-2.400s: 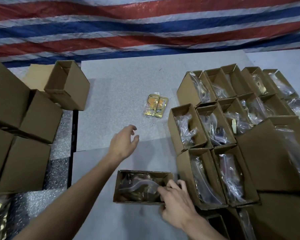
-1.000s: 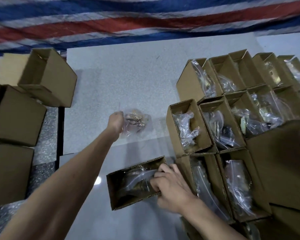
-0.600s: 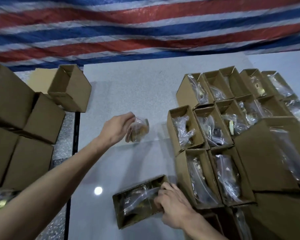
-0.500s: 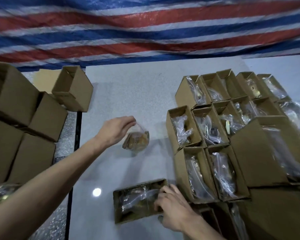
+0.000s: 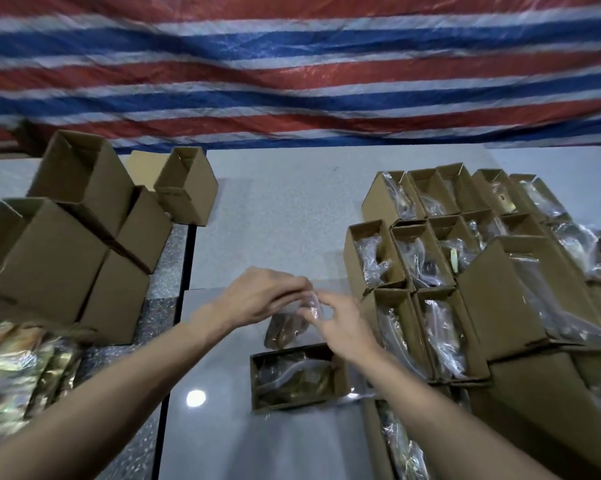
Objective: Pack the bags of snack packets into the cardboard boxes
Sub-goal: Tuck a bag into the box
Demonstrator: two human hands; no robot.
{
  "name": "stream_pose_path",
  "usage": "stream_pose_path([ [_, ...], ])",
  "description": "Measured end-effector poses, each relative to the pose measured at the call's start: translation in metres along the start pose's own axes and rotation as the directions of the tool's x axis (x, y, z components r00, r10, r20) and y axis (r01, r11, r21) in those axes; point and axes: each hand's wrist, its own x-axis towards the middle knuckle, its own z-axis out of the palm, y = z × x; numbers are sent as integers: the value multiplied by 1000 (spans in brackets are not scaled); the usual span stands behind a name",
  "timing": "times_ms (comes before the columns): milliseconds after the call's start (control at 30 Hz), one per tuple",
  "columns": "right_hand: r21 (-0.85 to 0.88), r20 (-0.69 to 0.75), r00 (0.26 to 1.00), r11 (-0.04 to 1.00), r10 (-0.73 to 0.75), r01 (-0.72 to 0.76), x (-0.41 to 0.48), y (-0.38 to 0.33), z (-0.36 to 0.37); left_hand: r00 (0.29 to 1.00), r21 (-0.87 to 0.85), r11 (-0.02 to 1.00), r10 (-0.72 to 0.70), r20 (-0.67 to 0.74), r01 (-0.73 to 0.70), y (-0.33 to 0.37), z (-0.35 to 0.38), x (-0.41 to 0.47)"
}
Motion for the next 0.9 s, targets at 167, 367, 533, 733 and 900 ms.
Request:
stream_pose_path([
  [167, 180, 16, 997, 982, -70, 66, -17, -1, -1, 961, 7, 965, -262, -94, 264, 4, -15, -12],
  [367, 321, -163, 984, 939, -70, 121, -25, -14, -11, 905, -25, 910, -410, 111, 415, 4, -21, -22],
  [533, 328, -208, 977, 937, -50, 118, -30, -4, -18, 891, -462, 785, -453, 26, 413, 10, -22, -32],
  [733, 529, -203, 971, 849, 129, -2, -30, 2, -12, 732, -941, 221, -680, 41, 258, 20, 9, -35],
  [900, 727, -101, 923, 661, 371, -187, -32, 15, -9, 805, -931, 177, -569, 167, 319, 19, 46, -58],
])
